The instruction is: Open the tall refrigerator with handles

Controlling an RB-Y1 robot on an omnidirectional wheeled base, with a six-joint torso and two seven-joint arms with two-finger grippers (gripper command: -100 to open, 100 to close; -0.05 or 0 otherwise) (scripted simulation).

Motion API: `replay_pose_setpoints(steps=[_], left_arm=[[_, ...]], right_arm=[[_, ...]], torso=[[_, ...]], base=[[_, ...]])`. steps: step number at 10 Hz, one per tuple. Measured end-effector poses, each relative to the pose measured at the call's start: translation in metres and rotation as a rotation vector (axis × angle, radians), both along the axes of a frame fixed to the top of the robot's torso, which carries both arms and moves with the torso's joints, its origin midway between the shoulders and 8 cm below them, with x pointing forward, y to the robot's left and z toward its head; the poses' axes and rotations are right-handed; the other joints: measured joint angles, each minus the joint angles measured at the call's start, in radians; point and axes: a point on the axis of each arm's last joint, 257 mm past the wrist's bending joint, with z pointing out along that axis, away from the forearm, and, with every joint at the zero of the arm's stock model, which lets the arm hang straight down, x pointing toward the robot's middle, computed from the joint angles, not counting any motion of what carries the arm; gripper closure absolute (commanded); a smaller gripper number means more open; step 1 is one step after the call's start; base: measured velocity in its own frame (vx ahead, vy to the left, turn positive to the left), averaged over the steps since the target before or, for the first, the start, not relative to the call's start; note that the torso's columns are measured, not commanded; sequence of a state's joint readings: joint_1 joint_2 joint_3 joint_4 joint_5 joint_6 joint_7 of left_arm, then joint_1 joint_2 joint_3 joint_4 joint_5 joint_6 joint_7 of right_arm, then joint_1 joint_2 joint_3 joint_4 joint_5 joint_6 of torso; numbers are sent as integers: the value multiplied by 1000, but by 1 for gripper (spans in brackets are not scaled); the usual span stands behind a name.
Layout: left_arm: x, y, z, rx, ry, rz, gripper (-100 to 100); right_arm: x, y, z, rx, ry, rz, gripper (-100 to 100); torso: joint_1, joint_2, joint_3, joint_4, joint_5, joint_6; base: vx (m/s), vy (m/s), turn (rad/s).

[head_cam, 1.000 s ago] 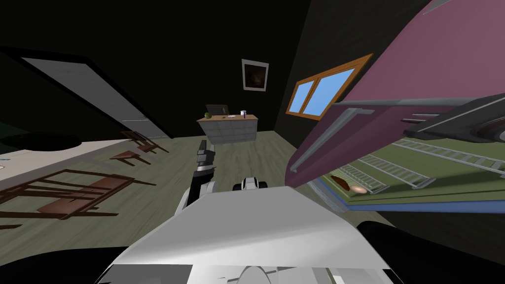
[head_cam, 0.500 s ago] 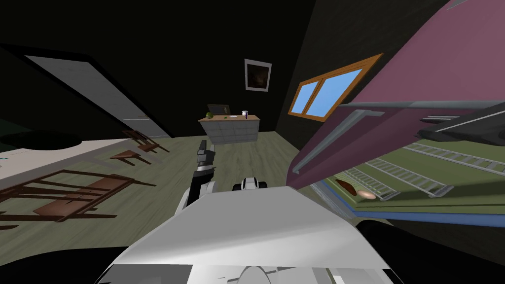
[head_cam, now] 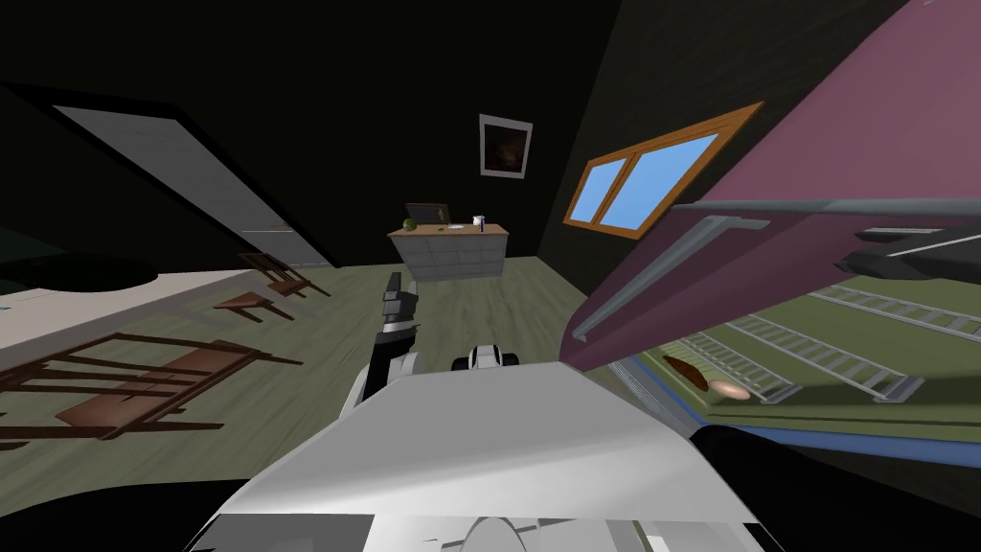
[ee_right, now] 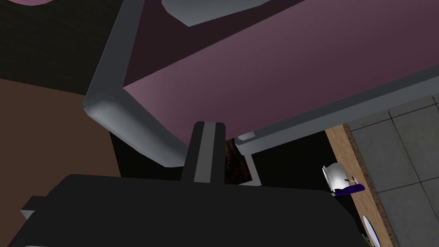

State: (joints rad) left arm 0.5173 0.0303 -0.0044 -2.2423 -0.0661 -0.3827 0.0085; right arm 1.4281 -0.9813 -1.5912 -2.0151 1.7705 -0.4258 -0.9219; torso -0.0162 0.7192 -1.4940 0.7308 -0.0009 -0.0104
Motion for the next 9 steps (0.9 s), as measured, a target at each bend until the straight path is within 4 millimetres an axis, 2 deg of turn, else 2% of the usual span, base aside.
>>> replay_pose_setpoints(steps=[3, 6, 7, 8, 9], left_arm=[[0, 0, 0, 0, 0, 0, 0], [0, 0, 0, 0, 0, 0, 0], [0, 0, 0, 0, 0, 0, 0], [0, 0, 0, 0, 0, 0, 0], [0, 0, 0, 0, 0, 0, 0]], right_arm=[[-7, -13, -2, 62, -43, -21, -100], [-6, -9, 0, 67, -24, -27, -100], [-6, -8, -2, 74, -19, -28, 100], [-8, -11, -2, 73, -33, -29, 100], [-8, -10, -3, 71, -32, -25, -100]], torso=[[-3, -2, -1, 0, -1, 0], [2, 3, 2, 2, 2, 1], [3, 5, 4, 2, 1, 2], [3, 7, 8, 1, -4, 3], [3, 9, 10, 3, -4, 6]], base=[[51, 54, -10], [23, 27, -62], [-37, -7, 66], [-30, 5, 8], [86, 67, -26]])
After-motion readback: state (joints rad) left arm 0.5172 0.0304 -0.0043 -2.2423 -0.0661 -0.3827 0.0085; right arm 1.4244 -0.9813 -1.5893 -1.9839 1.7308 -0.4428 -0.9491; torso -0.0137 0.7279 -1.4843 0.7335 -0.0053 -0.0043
